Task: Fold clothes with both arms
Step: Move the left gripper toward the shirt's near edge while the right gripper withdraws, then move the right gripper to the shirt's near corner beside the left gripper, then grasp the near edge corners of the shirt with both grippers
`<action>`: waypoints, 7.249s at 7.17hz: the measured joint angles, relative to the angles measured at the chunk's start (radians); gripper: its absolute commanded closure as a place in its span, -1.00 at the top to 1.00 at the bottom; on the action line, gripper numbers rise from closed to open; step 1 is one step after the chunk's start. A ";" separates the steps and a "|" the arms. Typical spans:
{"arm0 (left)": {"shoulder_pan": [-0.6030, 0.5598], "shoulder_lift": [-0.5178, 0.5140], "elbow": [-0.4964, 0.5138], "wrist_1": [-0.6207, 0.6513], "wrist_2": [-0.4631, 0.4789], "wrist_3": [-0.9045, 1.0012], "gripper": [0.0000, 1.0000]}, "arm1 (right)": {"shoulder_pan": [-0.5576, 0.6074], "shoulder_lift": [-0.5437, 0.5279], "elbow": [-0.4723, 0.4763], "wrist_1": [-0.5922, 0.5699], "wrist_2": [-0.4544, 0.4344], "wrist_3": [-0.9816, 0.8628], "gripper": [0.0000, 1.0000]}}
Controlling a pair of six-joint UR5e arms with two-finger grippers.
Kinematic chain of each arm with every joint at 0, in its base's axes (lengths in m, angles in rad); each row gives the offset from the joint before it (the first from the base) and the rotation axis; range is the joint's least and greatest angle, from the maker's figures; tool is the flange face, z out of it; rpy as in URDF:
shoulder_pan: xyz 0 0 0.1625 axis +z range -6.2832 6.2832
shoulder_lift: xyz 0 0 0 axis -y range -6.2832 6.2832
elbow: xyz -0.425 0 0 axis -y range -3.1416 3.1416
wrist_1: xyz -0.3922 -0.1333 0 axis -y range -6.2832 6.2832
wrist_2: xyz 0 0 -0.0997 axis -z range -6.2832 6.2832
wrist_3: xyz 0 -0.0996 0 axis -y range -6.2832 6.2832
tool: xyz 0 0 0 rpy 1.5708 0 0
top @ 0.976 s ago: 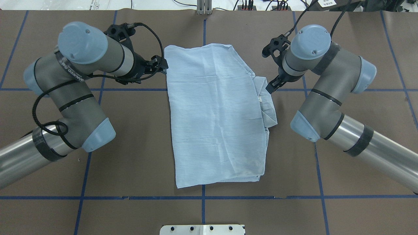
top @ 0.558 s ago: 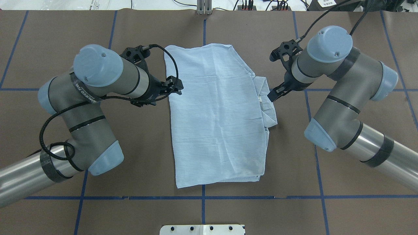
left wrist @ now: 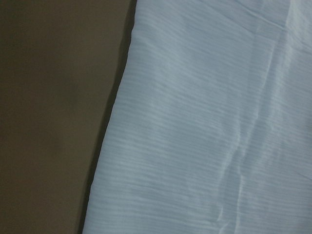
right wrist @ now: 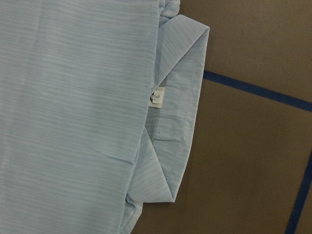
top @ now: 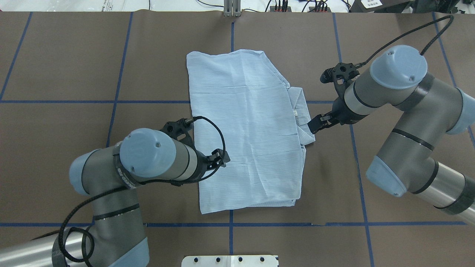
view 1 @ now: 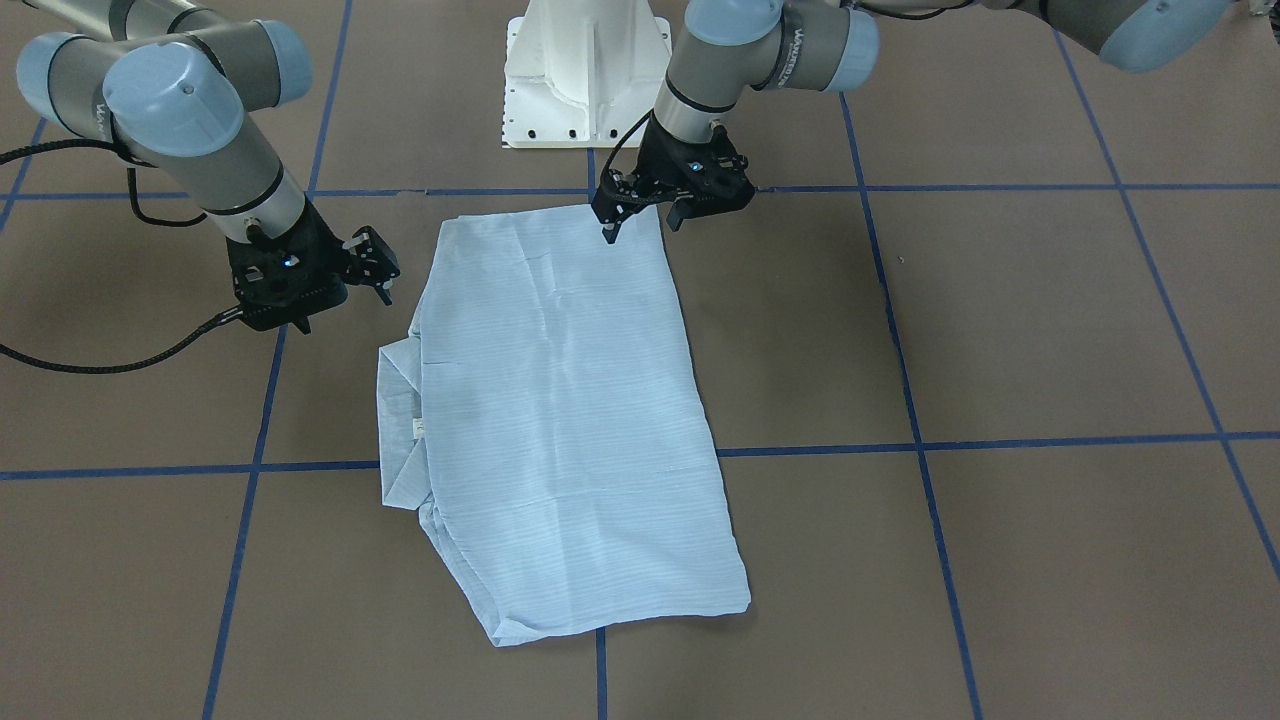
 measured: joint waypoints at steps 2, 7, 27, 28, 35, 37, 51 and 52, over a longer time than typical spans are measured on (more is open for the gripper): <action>0.074 0.033 0.006 0.002 0.033 -0.027 0.83 | -0.018 -0.011 0.021 0.001 -0.002 0.031 1.00; 0.121 0.036 0.028 -0.003 0.040 -0.024 0.56 | -0.021 -0.011 0.034 0.001 -0.008 0.036 1.00; 0.027 0.019 -0.037 0.000 0.000 -0.018 -1.00 | -0.214 -0.003 0.076 0.002 -0.120 0.618 1.00; 0.023 0.019 -0.037 -0.001 -0.003 -0.017 -1.00 | -0.278 -0.002 0.079 0.001 -0.176 0.771 1.00; 0.022 0.019 -0.036 -0.001 -0.003 -0.017 -1.00 | -0.480 0.001 0.057 -0.013 -0.353 1.207 0.99; 0.022 0.019 -0.036 -0.001 -0.002 -0.017 -1.00 | -0.481 0.024 0.026 -0.014 -0.373 1.208 0.99; 0.022 0.010 -0.037 -0.001 -0.002 -0.020 -1.00 | -0.477 0.067 0.038 -0.059 -0.377 1.205 -1.00; 0.022 0.009 -0.038 -0.001 -0.003 -0.020 -1.00 | -0.473 0.068 0.052 -0.059 -0.377 1.205 -1.00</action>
